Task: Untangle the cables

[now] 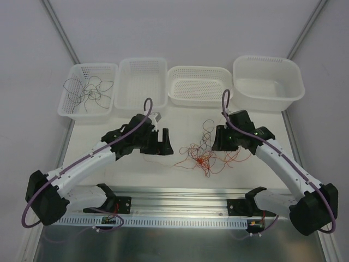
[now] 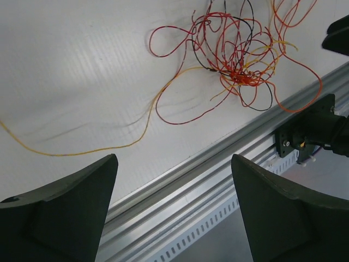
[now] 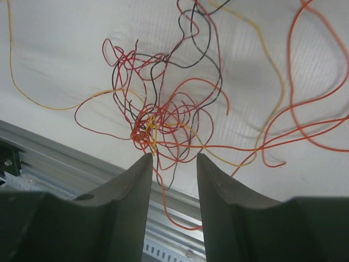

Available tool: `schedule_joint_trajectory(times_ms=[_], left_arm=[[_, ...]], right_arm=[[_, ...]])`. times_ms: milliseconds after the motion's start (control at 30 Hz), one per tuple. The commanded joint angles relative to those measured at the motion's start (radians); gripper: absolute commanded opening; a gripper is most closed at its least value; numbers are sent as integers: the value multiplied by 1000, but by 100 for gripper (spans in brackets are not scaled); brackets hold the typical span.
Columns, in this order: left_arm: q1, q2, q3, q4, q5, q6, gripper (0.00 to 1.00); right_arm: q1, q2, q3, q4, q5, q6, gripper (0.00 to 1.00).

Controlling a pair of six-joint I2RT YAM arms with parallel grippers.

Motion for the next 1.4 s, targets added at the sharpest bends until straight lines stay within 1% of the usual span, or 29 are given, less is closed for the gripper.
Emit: schedule_joint_trajectory(times_ms=[0,33,67,100,133,167,233,267,333,467,600,833,867,933,967,1167,1233,1300,1367], left_arm=[[-107,104,71,118,-68,-77,85],[-127,135,84,137,-71,-79,84],[-144,199,110,152,-71,-79,83],[-158,233,127,174,-65,-77,82],[-188,265,145,183,-64,-68,82],[-202,329,183,188,-65,-64,81],[-228,388,219,197,-67,-56,80],[-236,441,246,201,-67,-56,80],[-239,487,266,212,-64,-62,78],[-241,582,297,240,-50,-79,73],[-245,629,305,269,-27,-97,70],[-247,687,297,298,-30,-134,49],[-247,693,297,301,-30,-137,41],[-248,696,291,315,-28,-143,33],[-250,696,289,316,-30,-145,27],[-250,681,272,338,-51,-146,16],[-250,682,269,347,-45,-149,10],[-250,686,266,355,-42,-151,9],[-252,686,262,362,-42,-154,5]], right_arm=[[48,-28,-85,99,-55,188,41],[57,-36,-105,123,-55,219,41],[65,-48,-146,159,-44,248,41],[77,-54,-166,173,-32,311,41],[82,-61,-182,192,-23,337,40],[84,-64,-202,228,-21,360,40],[87,-71,-239,258,2,414,40],[87,-70,-246,277,9,425,41],[87,-61,-265,313,19,452,40],[91,-41,-292,383,-17,500,40],[93,-30,-305,399,-17,515,40],[103,-74,-306,393,6,518,40],[105,-67,-302,388,14,517,40],[105,-55,-305,391,23,517,40],[107,-42,-306,396,23,520,40],[123,39,-340,455,32,543,40],[131,71,-355,506,25,552,40],[134,93,-360,537,20,558,39],[139,113,-360,572,17,563,38]])
